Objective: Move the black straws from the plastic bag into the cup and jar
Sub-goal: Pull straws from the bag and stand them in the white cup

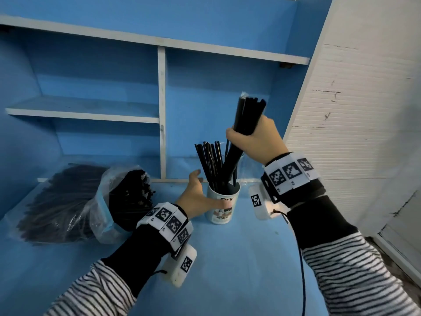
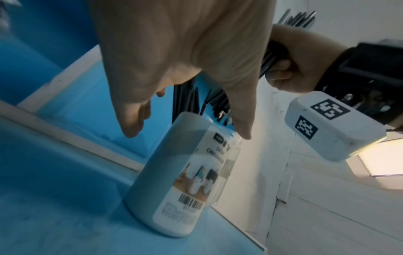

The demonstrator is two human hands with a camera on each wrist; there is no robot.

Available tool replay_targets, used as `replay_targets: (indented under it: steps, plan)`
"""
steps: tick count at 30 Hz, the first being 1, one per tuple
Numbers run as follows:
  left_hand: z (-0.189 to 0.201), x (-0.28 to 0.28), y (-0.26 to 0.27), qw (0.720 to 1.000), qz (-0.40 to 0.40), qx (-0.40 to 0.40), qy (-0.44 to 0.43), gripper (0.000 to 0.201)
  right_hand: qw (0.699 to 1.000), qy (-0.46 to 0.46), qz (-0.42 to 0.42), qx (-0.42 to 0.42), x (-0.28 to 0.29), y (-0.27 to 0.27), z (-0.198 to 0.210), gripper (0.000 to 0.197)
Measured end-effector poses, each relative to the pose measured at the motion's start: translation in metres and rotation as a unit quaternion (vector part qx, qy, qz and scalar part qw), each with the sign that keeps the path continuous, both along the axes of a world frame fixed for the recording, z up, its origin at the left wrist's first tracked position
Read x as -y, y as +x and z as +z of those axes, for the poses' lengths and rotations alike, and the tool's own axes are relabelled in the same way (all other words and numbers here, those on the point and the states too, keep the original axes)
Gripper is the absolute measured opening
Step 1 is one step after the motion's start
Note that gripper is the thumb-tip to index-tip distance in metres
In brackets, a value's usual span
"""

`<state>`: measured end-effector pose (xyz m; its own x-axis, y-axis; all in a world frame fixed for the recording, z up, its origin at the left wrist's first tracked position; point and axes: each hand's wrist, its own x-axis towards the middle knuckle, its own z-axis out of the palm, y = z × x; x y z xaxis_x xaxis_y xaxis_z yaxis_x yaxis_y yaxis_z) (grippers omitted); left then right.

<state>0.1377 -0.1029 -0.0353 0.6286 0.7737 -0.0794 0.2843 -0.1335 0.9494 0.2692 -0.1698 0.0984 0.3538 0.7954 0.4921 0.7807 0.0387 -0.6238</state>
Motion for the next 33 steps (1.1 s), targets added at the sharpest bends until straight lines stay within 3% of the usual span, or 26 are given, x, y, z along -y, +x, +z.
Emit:
replay_targets:
  steps: [5,10,14,18,24,26,30,33]
  plan:
    - [-0.009,-0.006,0.010,1.000,-0.019,0.007,0.022,0.093,0.995,-0.096,-0.011,-0.002,-0.024,0.010,-0.036,0.038]
    - [-0.015,-0.013,0.014,0.999,-0.015,0.010,0.028,0.079,0.983,-0.184,-0.012,0.000,-0.032,0.014,-0.072,0.021]
    - [-0.019,-0.017,0.015,1.000,-0.003,0.018,0.021,0.074,0.984,-0.176,0.008,-0.012,-0.026,0.013,-0.078,0.023]
    - [-0.022,-0.021,0.015,1.000,0.003,0.018,0.020,0.073,0.989,-0.145,0.028,-0.017,-0.020,0.014,-0.076,0.037]
    - [-0.022,-0.022,0.015,0.999,0.007,0.021,0.024,0.077,0.992,-0.122,0.012,0.035,-0.021,0.013,-0.079,0.031]
    - [-0.021,-0.021,0.015,1.000,0.003,0.016,0.024,0.078,0.992,-0.129,-0.007,-0.003,-0.019,0.010,-0.078,0.036]
    - [-0.020,-0.020,0.014,1.000,0.002,0.016,0.017,0.085,0.978,-0.106,0.030,-0.176,-0.017,0.003,-0.078,0.044]
    - [-0.020,-0.019,0.014,1.000,0.000,0.019,0.009,0.084,0.982,-0.102,0.039,-0.157,-0.013,0.002,-0.079,0.037]
